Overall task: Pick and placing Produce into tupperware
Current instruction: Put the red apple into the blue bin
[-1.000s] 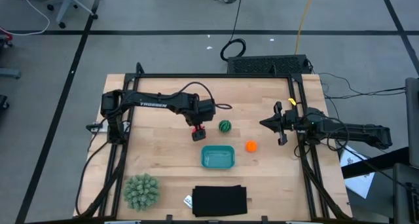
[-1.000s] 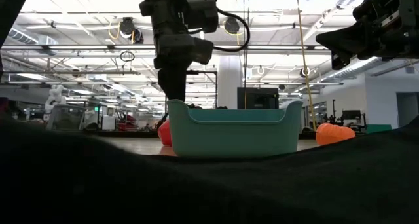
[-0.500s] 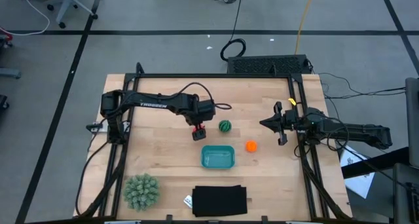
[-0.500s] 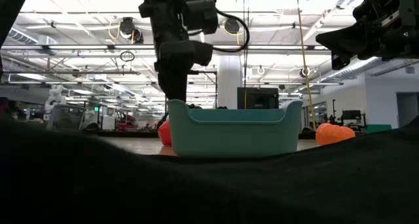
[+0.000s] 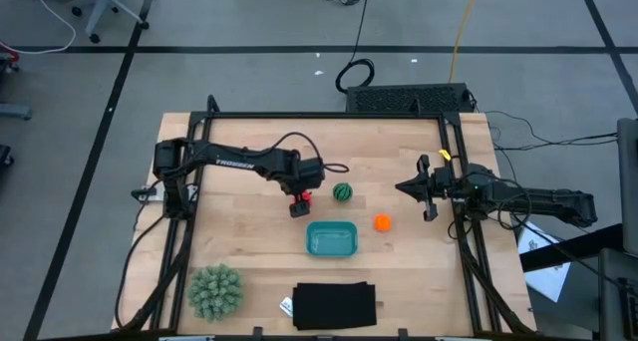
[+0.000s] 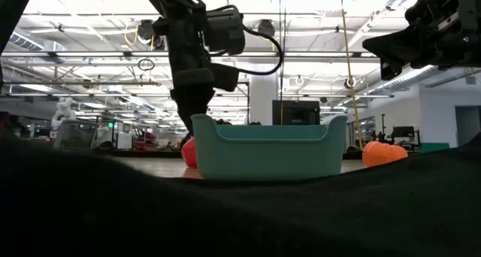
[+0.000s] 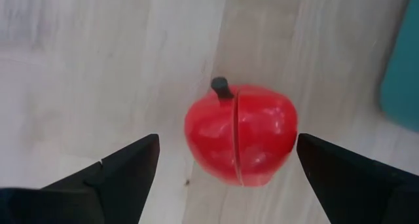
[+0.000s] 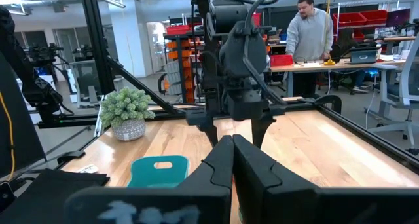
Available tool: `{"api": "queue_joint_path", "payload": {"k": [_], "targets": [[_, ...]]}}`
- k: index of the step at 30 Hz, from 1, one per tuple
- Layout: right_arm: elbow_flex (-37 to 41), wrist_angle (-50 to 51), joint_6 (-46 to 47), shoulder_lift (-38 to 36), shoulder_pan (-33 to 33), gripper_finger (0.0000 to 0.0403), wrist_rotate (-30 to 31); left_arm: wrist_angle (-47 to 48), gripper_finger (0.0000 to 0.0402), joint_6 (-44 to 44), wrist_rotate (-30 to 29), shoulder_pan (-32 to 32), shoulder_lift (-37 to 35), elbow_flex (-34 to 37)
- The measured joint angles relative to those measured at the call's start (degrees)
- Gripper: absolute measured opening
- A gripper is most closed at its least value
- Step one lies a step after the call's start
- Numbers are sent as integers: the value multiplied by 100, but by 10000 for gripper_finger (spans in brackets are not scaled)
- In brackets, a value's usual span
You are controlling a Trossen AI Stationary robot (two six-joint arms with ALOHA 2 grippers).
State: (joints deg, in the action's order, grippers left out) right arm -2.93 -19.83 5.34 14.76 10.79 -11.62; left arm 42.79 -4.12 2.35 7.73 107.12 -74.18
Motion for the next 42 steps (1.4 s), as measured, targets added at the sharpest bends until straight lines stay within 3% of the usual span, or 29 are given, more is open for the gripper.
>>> {"api": "queue_joint_path", "payload": {"k": [15,25,29,36,42], "targets": [[-1,0,0,0,0,0,0,-690,367,145,77,-11,1,382],[-1,-1,0,0,0,0,0,-645,366,139,89,-20,1,386],[2,-1,0,0,0,0,0,-650,344,243,403,-50,1,386],[2,1,0,0,0,0,0,-689,287,239,396,-70,1,386],[1,1,0,0,0,0,0,-693,265,263,284,-74,1,384]]}}
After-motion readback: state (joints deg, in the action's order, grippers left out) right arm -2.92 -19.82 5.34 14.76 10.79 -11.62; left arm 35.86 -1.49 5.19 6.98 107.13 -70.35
